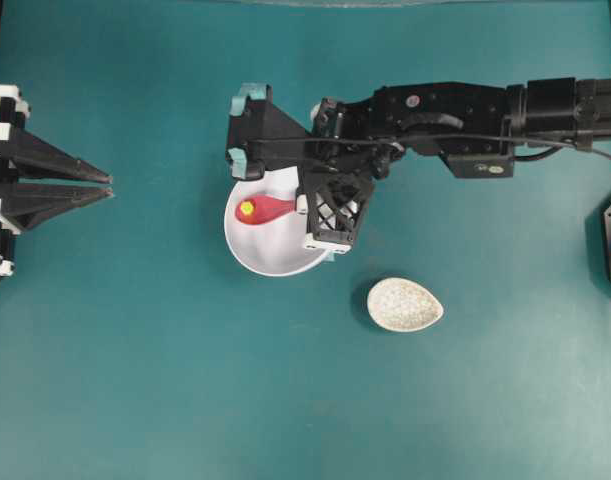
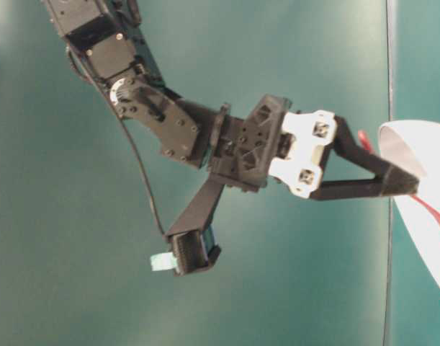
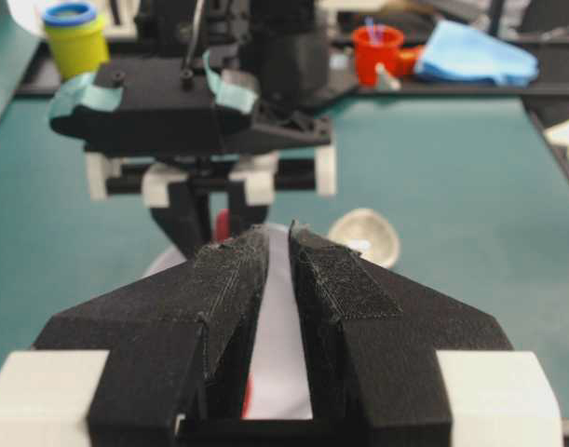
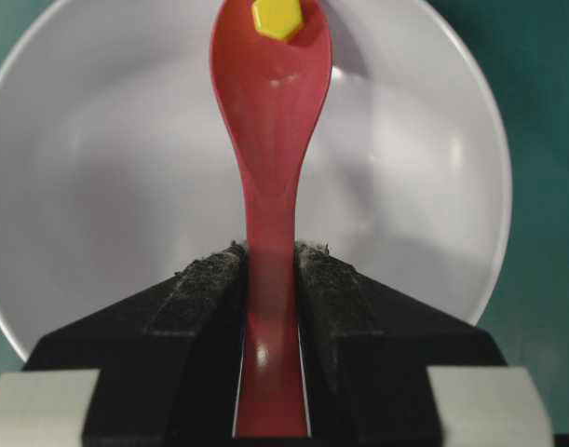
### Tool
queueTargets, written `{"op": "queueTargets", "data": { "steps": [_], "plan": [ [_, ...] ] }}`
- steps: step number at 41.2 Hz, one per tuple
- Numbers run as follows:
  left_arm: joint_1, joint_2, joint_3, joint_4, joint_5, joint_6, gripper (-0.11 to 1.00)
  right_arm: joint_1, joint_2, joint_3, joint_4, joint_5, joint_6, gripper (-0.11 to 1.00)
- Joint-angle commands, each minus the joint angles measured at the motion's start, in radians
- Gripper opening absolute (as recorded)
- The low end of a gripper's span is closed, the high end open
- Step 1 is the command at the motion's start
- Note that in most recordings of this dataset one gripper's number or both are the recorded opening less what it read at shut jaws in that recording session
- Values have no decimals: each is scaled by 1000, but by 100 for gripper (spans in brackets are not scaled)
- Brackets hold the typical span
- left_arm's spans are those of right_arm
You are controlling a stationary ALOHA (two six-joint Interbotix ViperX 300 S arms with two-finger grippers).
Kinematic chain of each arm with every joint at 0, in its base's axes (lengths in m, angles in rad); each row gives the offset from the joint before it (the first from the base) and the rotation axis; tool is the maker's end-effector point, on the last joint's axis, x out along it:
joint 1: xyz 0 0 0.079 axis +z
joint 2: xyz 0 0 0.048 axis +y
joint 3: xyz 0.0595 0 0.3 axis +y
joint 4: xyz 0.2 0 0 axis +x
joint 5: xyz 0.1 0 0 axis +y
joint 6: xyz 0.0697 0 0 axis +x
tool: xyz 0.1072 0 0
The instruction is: Scoop the yellow hexagonal prism block from the bowl with a spoon using the right arm.
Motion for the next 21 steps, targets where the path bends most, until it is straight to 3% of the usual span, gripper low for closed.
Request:
{"op": "queueTargets", "data": {
  "steps": [1, 21],
  "plan": [
    [2, 5, -29, 3, -14, 0, 17, 6, -64, 11, 5, -40, 3, 23],
    [0, 5, -31, 3, -14, -2, 17, 23, -201, 219, 8, -255, 86, 23]
  ]
}}
